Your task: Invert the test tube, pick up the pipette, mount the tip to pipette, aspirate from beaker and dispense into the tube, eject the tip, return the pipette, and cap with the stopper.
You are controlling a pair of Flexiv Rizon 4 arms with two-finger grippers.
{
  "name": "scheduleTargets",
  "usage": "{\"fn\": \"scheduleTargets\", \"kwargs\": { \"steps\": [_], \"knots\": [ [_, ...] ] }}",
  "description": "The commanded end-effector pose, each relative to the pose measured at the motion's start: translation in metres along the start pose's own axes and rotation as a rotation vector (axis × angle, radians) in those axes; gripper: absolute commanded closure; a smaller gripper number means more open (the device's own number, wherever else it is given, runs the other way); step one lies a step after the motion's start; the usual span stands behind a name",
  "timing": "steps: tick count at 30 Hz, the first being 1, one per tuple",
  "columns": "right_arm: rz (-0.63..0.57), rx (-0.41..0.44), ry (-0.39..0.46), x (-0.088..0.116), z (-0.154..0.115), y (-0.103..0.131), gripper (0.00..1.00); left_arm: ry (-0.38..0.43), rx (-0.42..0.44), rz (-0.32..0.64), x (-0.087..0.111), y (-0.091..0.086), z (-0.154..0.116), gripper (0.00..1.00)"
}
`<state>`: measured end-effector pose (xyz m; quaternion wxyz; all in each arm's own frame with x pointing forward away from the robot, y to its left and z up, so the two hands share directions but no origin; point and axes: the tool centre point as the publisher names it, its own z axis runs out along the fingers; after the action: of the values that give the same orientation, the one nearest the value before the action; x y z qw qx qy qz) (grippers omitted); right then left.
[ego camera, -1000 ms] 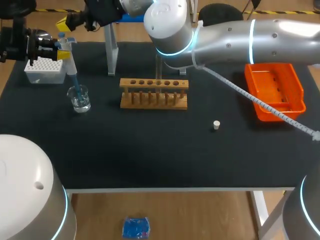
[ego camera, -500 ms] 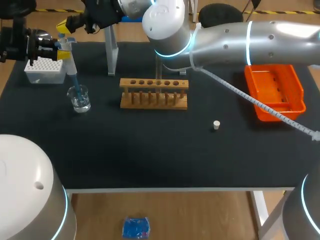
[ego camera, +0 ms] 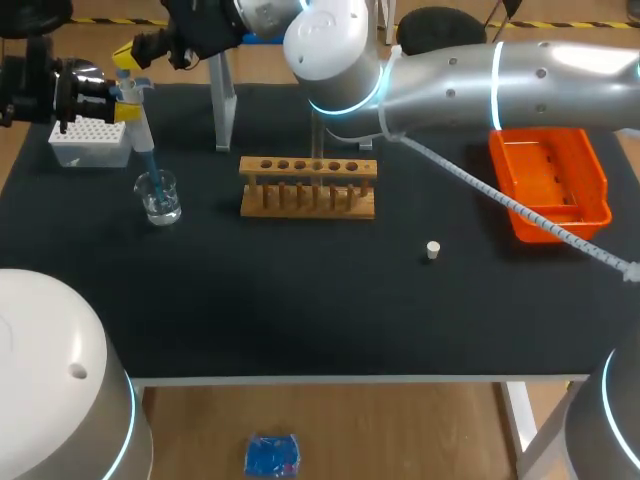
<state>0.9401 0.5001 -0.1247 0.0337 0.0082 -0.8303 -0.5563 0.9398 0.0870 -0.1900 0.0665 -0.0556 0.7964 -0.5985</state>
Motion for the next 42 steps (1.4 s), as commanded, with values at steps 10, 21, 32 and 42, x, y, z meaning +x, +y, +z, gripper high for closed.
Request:
{"fn": "scheduleTargets", "kwargs": {
  "steps": [10,21,32,42],
  "knots": [
    [0.003,0.022,0.005,0.002,0.004,-0.007,1.0,0.001,0.002,0.001,-0.002,-0.002,-0.001,1.0],
    [0.018,0.024,0.004,0.004,0.005,-0.016,1.0,0.001,0.002,0.001,-0.002,-0.002,-0.001,1.0],
    [0.035,0.025,0.009,0.005,0.009,-0.024,1.0,0.001,0.002,0.001,-0.002,-0.002,-0.001,1.0],
    [0.048,0.031,0.009,0.005,0.011,-0.03,1.0,0.001,0.002,0.001,-0.002,-0.002,-0.001,1.0]
  ]
}}
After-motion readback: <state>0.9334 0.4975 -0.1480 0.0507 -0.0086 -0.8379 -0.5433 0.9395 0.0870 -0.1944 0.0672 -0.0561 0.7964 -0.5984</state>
